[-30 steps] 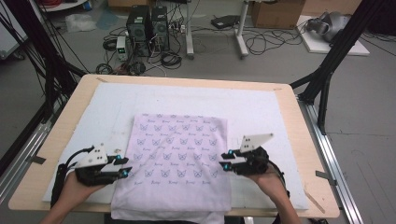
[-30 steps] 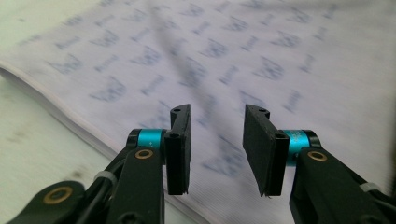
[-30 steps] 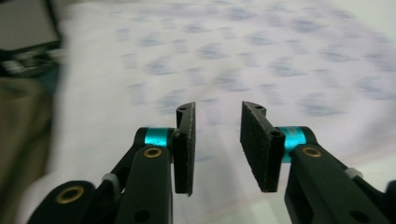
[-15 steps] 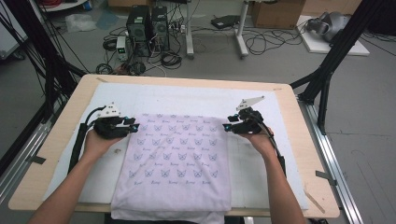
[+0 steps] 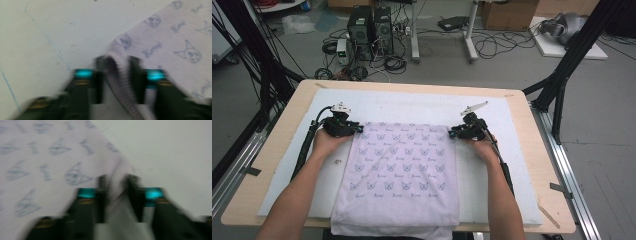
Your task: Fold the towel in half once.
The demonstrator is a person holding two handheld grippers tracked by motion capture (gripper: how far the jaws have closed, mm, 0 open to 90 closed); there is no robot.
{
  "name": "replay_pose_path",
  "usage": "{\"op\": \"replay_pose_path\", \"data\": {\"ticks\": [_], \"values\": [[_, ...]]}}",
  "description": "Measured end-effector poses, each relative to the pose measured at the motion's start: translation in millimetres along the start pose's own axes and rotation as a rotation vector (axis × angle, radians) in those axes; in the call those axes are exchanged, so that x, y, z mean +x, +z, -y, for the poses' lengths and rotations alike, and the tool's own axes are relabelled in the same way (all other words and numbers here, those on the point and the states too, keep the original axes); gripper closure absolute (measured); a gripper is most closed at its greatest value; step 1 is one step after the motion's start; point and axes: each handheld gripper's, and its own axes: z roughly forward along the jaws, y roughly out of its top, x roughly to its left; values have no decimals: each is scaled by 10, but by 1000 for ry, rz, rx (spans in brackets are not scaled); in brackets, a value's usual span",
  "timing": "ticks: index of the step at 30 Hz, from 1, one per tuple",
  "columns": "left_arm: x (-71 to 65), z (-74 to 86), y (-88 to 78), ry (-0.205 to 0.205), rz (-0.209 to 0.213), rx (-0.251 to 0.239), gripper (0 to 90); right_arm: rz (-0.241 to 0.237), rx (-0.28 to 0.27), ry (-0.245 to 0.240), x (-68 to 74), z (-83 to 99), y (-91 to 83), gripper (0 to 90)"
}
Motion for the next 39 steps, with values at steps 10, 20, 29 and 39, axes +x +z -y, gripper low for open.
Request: {"op": "replay_pose_path", "data": {"ticks": [10, 20, 29, 39], "values": [[17, -729, -356, 82, -147, -124, 858, 163, -63, -73, -21, -542, -423, 860], [182, -911, -519, 60, -195, -147, 556, 229, -113, -58, -129, -939, -670, 572], [8, -359, -579, 46, -82, -157, 509, 148, -82, -87, 217, -542, -712, 494], [-349, 97, -797, 99, -5, -174, 481, 85, -139, -181, 762, -156, -770, 498]]}}
